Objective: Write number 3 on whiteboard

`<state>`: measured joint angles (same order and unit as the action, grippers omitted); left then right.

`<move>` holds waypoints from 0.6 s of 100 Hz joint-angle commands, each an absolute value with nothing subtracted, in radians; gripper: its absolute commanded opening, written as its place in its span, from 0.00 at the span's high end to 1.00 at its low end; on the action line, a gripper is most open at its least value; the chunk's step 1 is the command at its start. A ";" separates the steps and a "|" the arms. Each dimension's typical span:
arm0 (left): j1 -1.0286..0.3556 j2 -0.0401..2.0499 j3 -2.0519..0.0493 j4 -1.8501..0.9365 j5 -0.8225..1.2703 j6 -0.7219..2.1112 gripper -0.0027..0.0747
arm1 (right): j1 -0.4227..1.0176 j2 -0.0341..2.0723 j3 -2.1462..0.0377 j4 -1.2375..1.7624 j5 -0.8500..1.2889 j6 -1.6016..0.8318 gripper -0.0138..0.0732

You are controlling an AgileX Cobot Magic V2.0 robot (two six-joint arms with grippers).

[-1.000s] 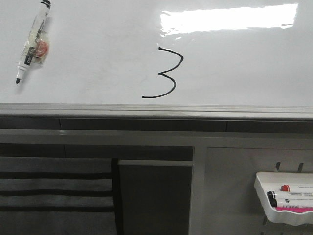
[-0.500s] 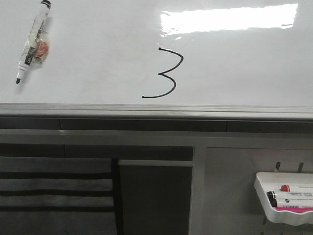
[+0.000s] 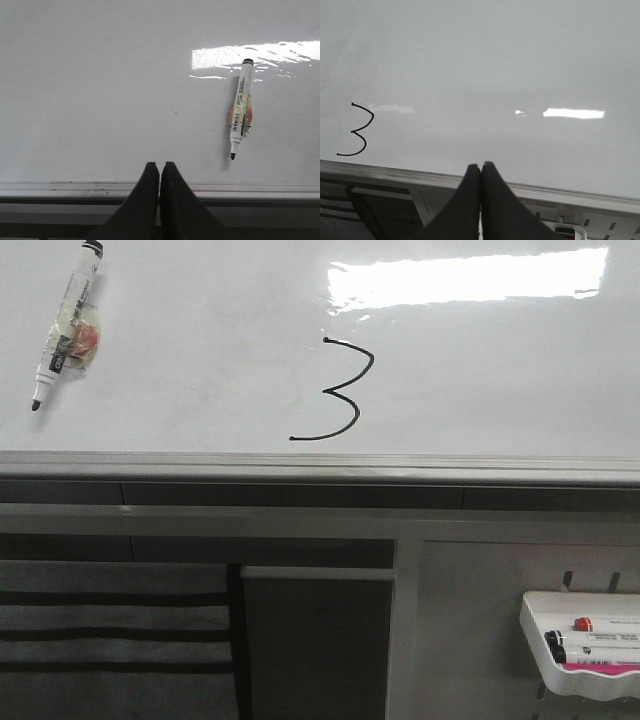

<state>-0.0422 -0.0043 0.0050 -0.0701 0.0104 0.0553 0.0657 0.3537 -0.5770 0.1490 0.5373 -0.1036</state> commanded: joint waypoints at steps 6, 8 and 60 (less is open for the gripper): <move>-0.051 -0.032 0.011 -0.066 -0.053 0.036 0.99 | 0.058 0.361 -0.602 0.141 0.460 -0.115 0.92; -0.051 -0.032 0.011 -0.066 -0.053 0.036 0.99 | 0.058 0.361 -0.602 0.141 0.460 -0.115 0.92; -0.051 -0.032 0.011 -0.066 -0.053 0.036 0.99 | 0.058 0.361 -0.594 0.141 0.452 -0.115 0.92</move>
<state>-0.0422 -0.0043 0.0050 -0.0676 0.0153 0.0460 0.0657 0.3537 -0.5770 0.1490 0.5373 -0.1057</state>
